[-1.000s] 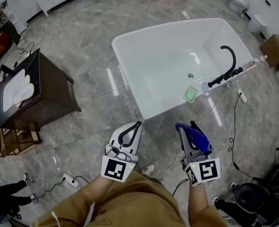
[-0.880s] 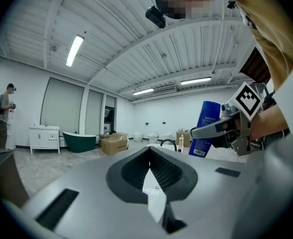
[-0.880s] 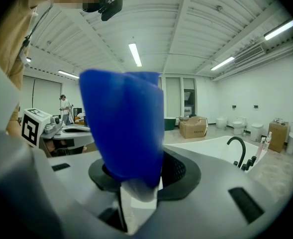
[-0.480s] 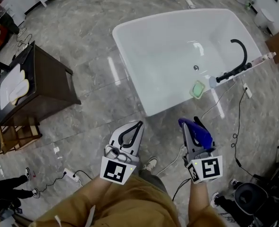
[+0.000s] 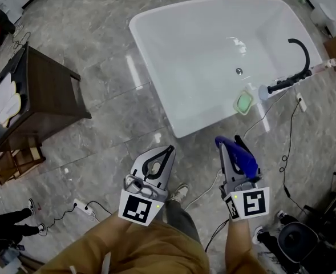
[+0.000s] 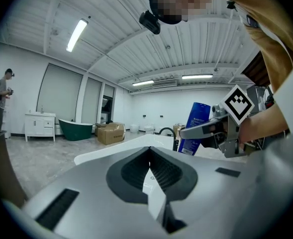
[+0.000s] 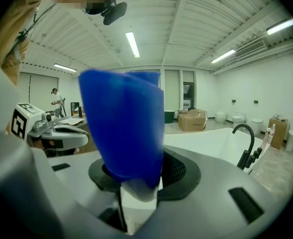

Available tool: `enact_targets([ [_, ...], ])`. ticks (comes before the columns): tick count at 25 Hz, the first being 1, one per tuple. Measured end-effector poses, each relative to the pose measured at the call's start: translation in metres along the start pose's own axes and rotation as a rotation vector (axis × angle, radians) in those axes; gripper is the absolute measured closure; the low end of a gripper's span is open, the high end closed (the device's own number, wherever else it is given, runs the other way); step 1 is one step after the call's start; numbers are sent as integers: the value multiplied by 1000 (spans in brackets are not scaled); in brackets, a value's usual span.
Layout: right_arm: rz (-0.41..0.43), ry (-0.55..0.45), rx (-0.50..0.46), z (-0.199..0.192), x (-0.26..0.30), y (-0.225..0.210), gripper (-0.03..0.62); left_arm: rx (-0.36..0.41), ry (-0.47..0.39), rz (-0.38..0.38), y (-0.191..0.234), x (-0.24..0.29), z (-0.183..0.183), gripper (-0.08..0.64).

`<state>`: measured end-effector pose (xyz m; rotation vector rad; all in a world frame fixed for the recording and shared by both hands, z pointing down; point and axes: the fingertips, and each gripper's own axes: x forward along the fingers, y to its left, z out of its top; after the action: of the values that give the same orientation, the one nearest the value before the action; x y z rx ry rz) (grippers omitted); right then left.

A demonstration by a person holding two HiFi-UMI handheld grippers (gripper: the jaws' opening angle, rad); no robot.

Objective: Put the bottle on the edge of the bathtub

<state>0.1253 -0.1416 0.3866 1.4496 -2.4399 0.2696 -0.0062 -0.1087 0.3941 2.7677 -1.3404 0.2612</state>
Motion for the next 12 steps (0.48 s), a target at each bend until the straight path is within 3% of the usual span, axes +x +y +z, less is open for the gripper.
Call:
enact_targets([
  [12,6,26,12,-52,45,-11,440,-26,21,-32,6,36,-48,555],
])
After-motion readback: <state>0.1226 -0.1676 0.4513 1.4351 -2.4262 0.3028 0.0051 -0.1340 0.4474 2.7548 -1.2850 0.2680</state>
